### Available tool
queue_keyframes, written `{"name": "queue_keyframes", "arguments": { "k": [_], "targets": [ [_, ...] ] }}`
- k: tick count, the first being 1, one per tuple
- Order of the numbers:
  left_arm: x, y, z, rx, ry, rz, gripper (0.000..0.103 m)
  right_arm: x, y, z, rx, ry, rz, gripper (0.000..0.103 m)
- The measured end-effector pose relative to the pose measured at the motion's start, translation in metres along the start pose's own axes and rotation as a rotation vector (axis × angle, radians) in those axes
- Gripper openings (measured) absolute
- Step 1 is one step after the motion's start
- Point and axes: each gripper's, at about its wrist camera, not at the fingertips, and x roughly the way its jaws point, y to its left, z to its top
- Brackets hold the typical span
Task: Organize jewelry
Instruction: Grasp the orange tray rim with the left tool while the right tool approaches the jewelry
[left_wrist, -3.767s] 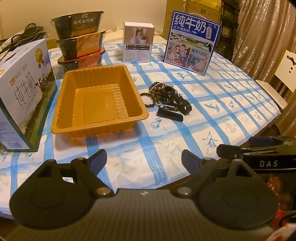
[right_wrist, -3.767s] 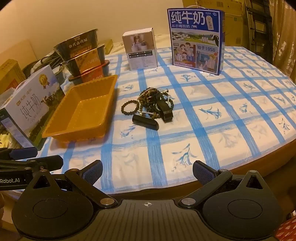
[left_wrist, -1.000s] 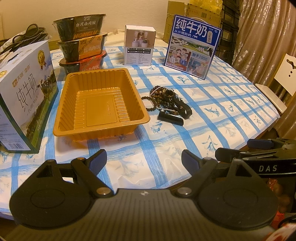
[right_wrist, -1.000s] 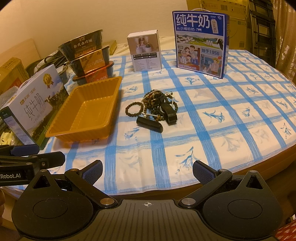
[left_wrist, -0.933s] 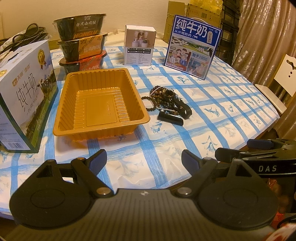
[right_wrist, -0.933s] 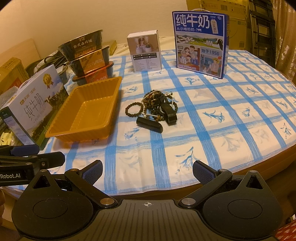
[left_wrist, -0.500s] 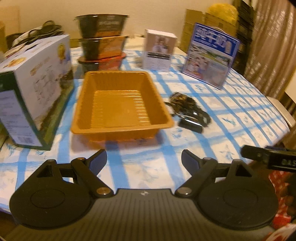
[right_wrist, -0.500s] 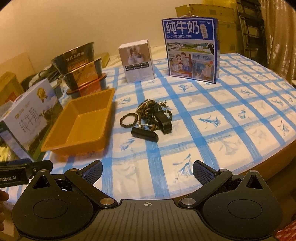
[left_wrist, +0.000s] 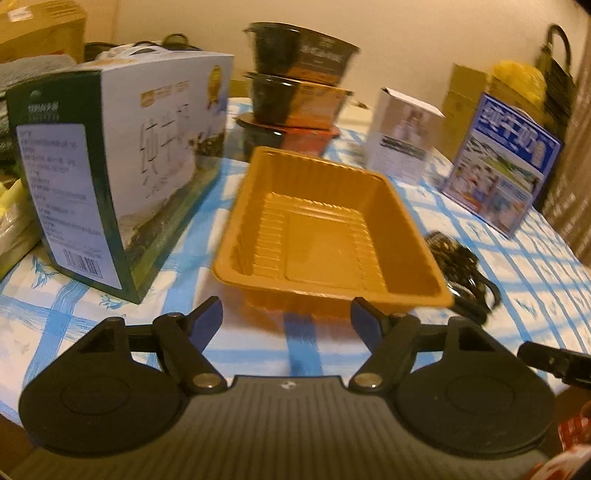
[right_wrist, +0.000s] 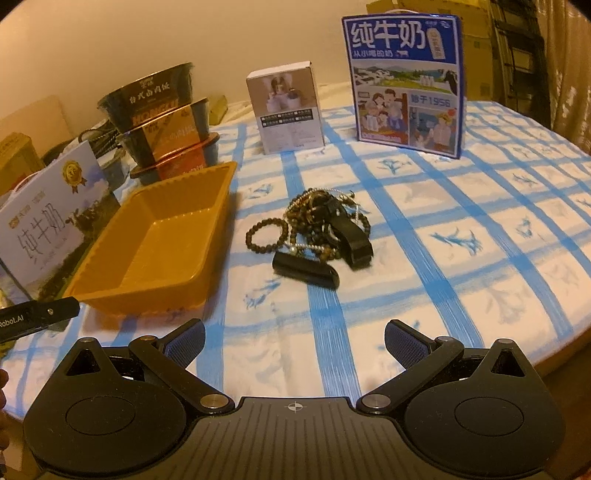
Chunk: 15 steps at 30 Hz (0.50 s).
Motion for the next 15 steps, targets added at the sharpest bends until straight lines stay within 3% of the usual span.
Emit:
{"name": "queue_keyframes", "arguments": {
  "k": [2,8,15],
  "targets": [
    [0.008,0.003,0.0,-0.022,-0.015,0.015,0.064,0.009,-0.003,0.002,-0.009,-0.014,0.005,0.103],
    [0.021,0.021,-0.005,-0.127,-0.065,0.066,0.06,0.035,-0.015,0.013,-0.026,-0.063,0.024,0.103],
    [0.042,0.033,-0.006,-0.276,-0.126,0.038,0.057,0.055,-0.024,0.024,-0.032,-0.124,0.059,0.103]
  ]
}}
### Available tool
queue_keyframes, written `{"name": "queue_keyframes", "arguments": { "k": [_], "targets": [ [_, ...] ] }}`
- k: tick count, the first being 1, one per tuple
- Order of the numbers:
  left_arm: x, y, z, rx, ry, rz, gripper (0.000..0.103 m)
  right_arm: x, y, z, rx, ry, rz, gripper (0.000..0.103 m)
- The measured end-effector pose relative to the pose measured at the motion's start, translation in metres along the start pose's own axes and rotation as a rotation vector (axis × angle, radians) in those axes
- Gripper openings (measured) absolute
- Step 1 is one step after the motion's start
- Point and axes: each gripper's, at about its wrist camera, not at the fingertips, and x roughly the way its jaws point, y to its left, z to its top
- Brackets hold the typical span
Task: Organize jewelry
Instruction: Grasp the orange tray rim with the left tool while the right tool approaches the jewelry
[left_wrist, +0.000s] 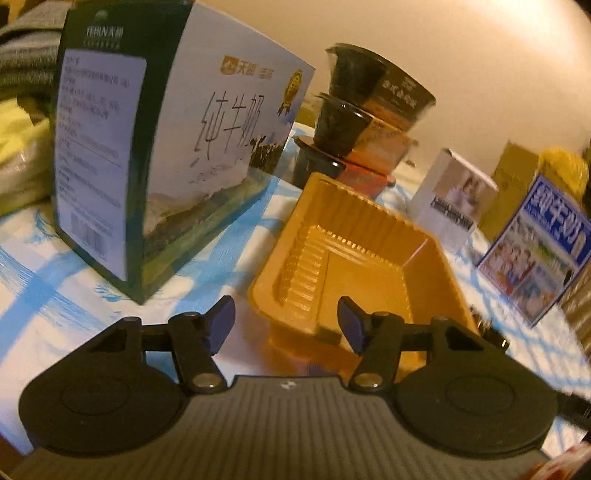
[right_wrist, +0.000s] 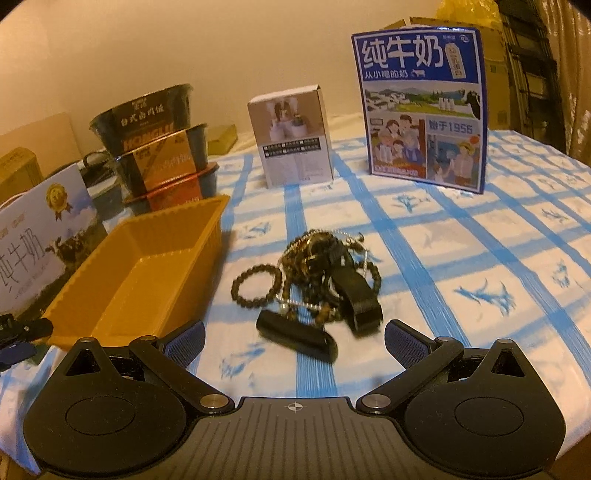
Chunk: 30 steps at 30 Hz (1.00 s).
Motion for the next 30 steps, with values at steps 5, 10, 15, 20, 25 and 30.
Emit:
{"name": "queue_keyframes", "arguments": {
  "k": [5,10,15,20,25,30],
  "targets": [
    [0.018,-0.003,-0.003,-0.003,-0.026,0.017,0.044,0.011,-0.003,-0.004,-0.015,-0.008,0.005,0.103],
    [0.031,-0.006,-0.009,0.016,-0.072,0.048,0.036,0.018,-0.01,-0.009,-0.005,-0.004,0.004,0.103],
    [0.043,-0.006,-0.006,0.015,-0.083,0.059,0.023,0.023,-0.017,-0.013,0.016,0.001,0.01,0.103],
    [0.046,-0.011,-0.01,0.05,-0.094,0.059,0.01,0.023,-0.019,-0.014,0.018,0.003,0.011,0.103],
    [0.042,-0.013,-0.011,0.099,-0.098,0.047,0.009,0.022,-0.019,-0.014,0.002,-0.002,0.007,0.103],
    [0.033,-0.02,-0.002,0.173,-0.099,0.023,0.007,0.018,-0.016,-0.013,-0.052,-0.012,0.001,0.1]
  ]
}}
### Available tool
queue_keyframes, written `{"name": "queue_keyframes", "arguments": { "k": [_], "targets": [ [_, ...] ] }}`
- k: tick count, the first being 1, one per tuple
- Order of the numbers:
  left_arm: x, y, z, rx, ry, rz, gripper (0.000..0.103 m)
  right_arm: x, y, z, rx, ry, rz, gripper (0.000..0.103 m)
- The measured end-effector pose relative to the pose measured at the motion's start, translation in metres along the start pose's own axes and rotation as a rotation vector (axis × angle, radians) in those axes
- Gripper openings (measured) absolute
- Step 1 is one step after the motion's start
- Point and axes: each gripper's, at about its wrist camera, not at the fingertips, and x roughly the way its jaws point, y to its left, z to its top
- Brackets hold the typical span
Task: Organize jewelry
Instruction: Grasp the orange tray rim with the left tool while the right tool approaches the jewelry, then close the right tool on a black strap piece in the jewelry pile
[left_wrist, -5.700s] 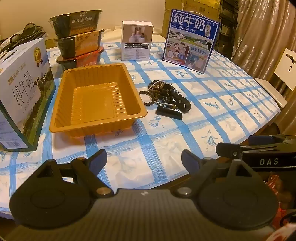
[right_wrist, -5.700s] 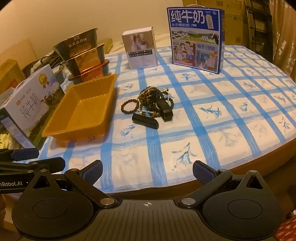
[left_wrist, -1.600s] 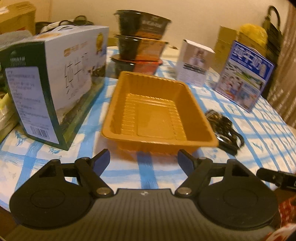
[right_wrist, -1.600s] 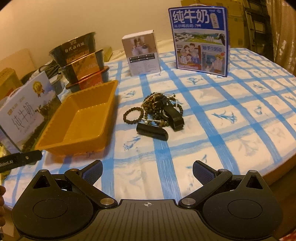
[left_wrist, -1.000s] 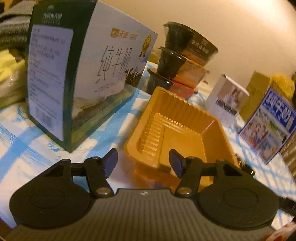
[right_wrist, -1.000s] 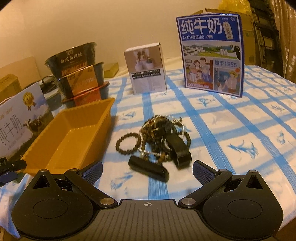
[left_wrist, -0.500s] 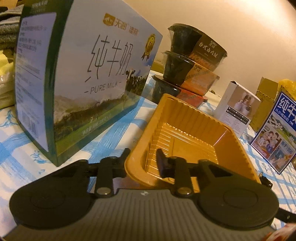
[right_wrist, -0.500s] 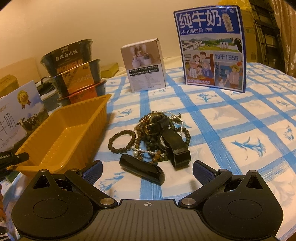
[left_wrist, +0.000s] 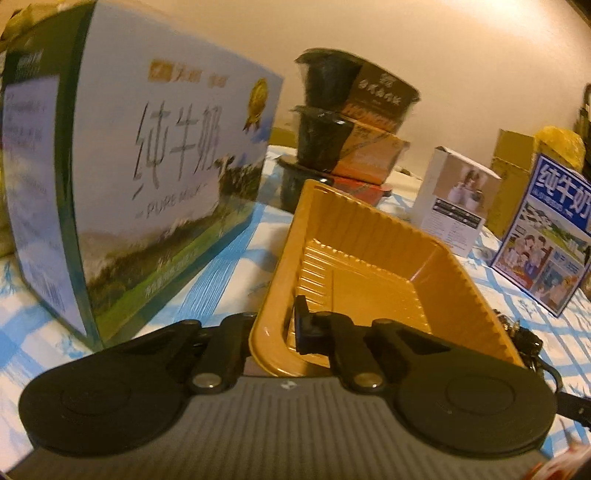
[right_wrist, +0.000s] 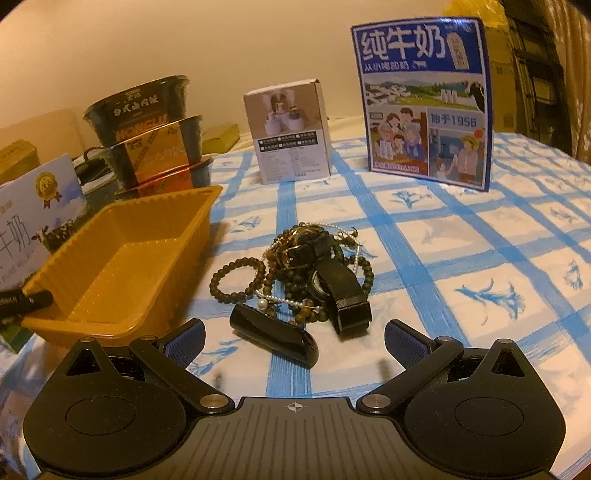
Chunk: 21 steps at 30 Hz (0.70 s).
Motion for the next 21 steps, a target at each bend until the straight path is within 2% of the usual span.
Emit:
{"name": "queue_keyframes", "arguments": {
  "k": [1,4,7,9,14,21],
  "targets": [
    [-0.003,-0.001,0.001,0.022,-0.008,-0.005,0.006,0.0,0.001,0.001,-0.016,0.004,0.008,0.087],
    [-0.009,-0.005,0.005,0.085,-0.018,-0.01,0.005,0.004,0.003,0.001,-0.069,0.031,0.031,0.066],
    [-0.009,-0.005,0.009,0.109,-0.007,-0.008,0.005,0.009,0.011,0.001,-0.151,0.055,0.062,0.048],
    [-0.008,-0.007,0.012,0.123,-0.01,-0.007,0.005,0.014,0.016,0.002,-0.203,0.066,0.083,0.039],
    [-0.008,-0.01,0.015,0.147,-0.006,-0.013,0.004,0.031,0.025,0.003,-0.319,0.077,0.066,0.037],
    [-0.006,-0.009,0.016,0.155,0.005,-0.017,0.004,0.054,0.033,-0.001,-0.479,0.15,0.063,0.036]
  ]
}}
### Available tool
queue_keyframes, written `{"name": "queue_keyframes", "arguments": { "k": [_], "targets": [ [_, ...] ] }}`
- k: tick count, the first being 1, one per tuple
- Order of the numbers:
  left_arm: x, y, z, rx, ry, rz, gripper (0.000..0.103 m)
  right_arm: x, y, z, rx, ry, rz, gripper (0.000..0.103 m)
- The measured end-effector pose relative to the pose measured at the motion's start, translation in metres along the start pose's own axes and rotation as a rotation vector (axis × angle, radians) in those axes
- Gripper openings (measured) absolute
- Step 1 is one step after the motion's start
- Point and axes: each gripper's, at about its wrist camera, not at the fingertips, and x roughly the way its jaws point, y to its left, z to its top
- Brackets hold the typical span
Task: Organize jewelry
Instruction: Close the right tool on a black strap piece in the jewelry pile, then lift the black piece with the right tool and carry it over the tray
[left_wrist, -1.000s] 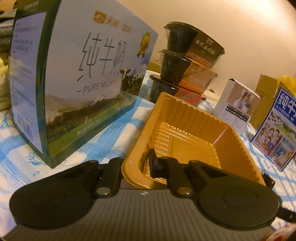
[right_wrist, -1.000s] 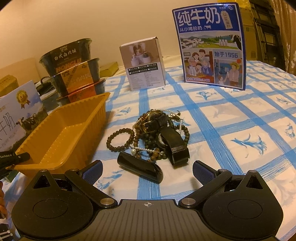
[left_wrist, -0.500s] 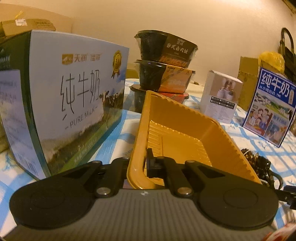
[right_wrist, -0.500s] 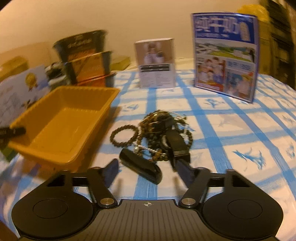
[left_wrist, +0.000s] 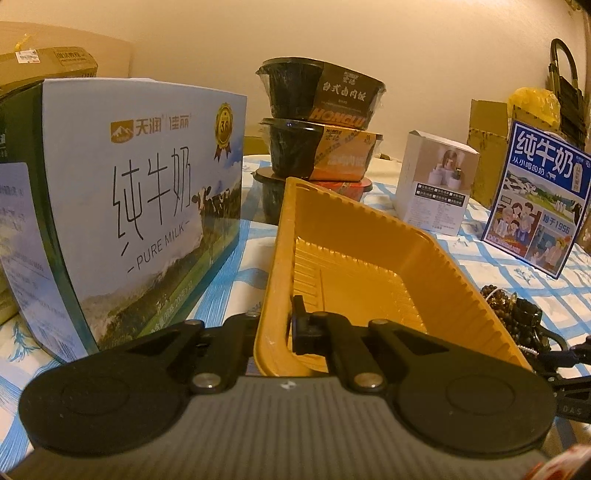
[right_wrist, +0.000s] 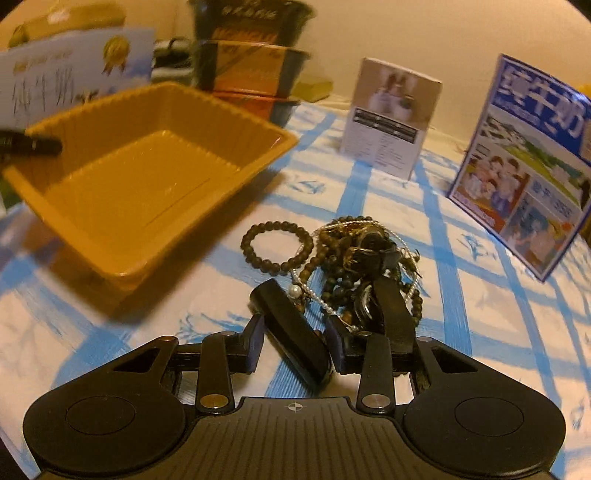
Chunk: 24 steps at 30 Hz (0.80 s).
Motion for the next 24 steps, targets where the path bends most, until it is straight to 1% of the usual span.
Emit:
{"name": "queue_keyframes", "arguments": {
  "k": [1,3,4,8,11,15,17,20,24],
  "targets": [
    [0.0,0.0,0.0,0.001,0.0,-0.002,0.004,0.001,0.001,0.001,-0.002,0.005,0.005,0.034],
    [0.001,0.0,0.001,0.004,-0.001,-0.003,0.004,0.003,0.003,0.003,-0.003,0.015,0.017,0.025],
    [0.001,0.0,0.001,0.002,-0.001,-0.003,0.004,0.004,0.006,0.004,-0.012,0.02,0.015,0.023],
    [0.001,0.0,0.001,0.005,0.0,-0.003,0.004,0.008,0.01,0.009,0.01,0.042,0.006,0.022],
    [0.001,-0.001,0.001,0.008,-0.001,-0.002,0.004,0.008,0.005,0.012,0.091,0.048,0.014,0.022],
    [0.002,-0.001,0.002,0.015,-0.001,-0.004,0.004,0.005,-0.008,0.014,0.244,0.044,0.039,0.021],
    [0.002,0.0,0.002,0.018,0.0,-0.005,0.004,0.0,-0.014,0.016,0.309,0.022,0.056,0.021],
    [0.002,0.001,0.003,0.023,0.0,-0.006,0.004,-0.014,-0.019,0.026,0.373,-0.044,0.086,0.021],
    [0.001,0.001,0.005,0.033,-0.003,-0.006,0.004,-0.027,-0.011,0.046,0.379,-0.116,0.14,0.021]
  ]
}}
